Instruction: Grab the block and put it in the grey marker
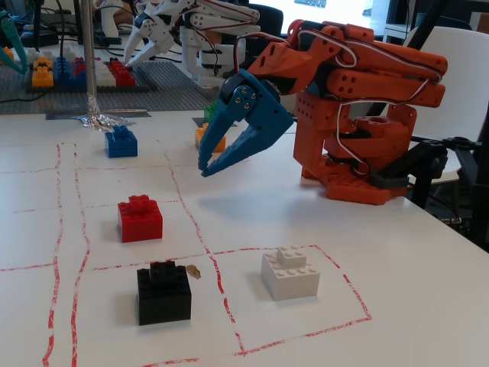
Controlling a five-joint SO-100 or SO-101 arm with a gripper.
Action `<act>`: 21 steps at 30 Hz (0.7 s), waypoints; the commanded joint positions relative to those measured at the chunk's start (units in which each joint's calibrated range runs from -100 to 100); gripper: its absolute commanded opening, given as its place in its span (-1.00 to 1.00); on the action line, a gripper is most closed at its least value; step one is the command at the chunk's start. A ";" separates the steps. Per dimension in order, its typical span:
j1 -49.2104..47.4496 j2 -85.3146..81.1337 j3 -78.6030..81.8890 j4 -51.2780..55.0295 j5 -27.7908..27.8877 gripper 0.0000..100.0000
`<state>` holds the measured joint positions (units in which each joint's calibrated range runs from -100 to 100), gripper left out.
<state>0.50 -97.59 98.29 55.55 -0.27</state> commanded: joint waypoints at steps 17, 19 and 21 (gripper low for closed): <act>1.31 -1.98 1.44 -4.04 0.73 -1.00; 1.31 -1.98 1.44 -4.04 0.73 -1.00; 1.31 -1.98 1.44 -4.04 0.73 -1.00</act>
